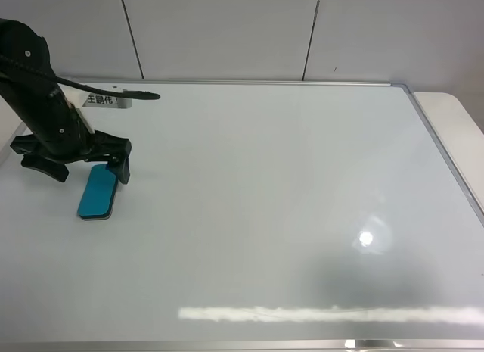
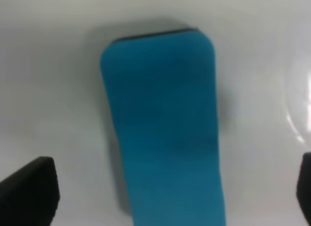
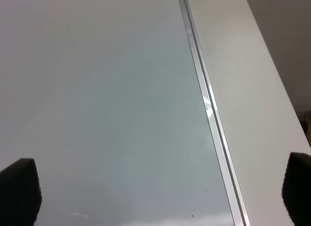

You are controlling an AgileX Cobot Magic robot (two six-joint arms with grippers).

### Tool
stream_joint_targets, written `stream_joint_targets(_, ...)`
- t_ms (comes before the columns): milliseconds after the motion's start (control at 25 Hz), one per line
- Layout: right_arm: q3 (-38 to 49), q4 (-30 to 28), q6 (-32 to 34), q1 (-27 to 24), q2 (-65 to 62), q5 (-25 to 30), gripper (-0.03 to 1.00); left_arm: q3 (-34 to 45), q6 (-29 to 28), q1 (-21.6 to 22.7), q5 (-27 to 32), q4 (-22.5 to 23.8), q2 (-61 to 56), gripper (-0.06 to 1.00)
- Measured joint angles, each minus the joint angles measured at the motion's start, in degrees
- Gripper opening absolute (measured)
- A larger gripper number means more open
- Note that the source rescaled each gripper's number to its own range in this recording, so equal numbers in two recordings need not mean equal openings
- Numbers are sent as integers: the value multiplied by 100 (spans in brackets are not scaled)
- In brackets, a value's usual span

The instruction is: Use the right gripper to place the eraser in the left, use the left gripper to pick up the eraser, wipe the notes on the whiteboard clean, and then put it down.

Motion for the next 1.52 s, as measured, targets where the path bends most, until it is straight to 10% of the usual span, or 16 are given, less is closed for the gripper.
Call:
stream_joint_targets(480,0,0,0,0,0,0,100,5,106,254,113,301,-2545,99)
stream_joint_targets(1040,0,0,0,0,0,0,100,45,1207,2638,1314,-96,-5186,99)
stream_joint_targets(1520,0,0,0,0,0,0,100,1457,1521,2712,1569,-514,-7997,100)
